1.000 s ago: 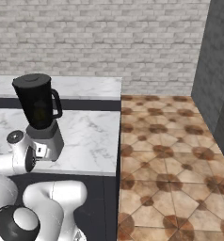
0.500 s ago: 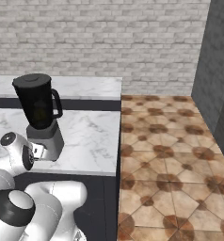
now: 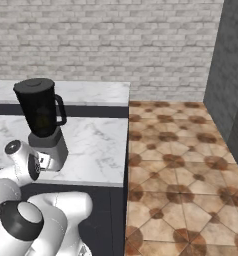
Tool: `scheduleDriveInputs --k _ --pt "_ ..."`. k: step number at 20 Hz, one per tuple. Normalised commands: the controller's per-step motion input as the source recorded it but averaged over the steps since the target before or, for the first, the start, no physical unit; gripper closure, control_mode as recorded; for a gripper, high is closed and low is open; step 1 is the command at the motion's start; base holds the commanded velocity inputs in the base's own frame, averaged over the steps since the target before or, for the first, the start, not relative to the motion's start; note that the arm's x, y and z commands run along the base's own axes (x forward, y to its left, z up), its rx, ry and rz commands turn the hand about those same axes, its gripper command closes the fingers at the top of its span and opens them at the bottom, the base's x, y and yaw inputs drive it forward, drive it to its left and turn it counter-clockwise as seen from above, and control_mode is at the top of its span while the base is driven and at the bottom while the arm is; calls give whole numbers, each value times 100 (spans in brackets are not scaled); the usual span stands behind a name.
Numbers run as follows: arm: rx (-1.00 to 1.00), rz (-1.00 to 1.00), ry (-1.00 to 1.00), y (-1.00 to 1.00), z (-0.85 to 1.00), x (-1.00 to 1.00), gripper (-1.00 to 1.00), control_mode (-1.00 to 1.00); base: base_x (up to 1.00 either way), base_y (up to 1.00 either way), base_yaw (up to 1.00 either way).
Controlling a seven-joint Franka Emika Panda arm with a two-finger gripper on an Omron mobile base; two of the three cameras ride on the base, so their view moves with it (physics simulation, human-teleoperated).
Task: Grab the lemon and garlic from the fridge, place them in the blender, close the lid, and turn on the blender to create a marinade.
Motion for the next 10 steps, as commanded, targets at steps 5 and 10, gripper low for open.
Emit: scheduleDriveInputs --k 5,10 --pt "0 0 -15 -1 -50 -18 100 -100 0 0 0" --pt "0 0 -18 0 -90 -35 100 -100 0 0 0"
